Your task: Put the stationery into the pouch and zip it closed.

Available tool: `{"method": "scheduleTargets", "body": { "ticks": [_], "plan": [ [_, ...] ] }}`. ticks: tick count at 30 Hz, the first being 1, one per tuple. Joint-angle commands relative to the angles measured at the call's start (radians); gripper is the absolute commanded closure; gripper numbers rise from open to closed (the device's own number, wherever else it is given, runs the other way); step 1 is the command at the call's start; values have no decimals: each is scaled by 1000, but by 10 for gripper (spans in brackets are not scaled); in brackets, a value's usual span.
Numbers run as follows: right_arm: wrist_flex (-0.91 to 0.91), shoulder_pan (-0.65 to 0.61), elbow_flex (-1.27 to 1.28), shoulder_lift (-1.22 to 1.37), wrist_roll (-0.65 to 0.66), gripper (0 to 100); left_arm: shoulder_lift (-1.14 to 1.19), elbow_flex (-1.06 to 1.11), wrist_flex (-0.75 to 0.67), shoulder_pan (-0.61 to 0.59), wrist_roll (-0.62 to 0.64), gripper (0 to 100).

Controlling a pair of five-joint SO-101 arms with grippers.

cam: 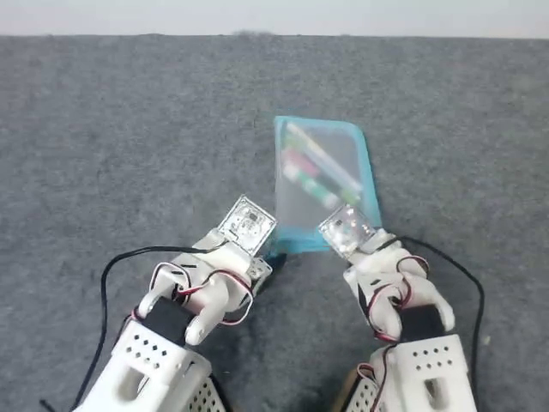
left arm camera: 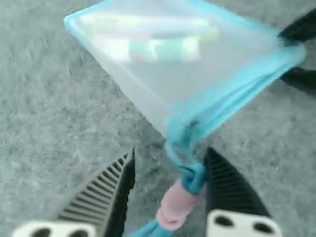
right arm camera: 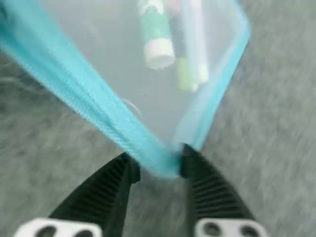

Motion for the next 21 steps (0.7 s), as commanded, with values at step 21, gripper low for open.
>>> {"method": "scheduleTargets", "body": {
  "ticks": [21],
  "plan": [
    [177, 105, -196, -25, -104, 976, -430, -67, -31, -509, 144, 731]
  ]
}}
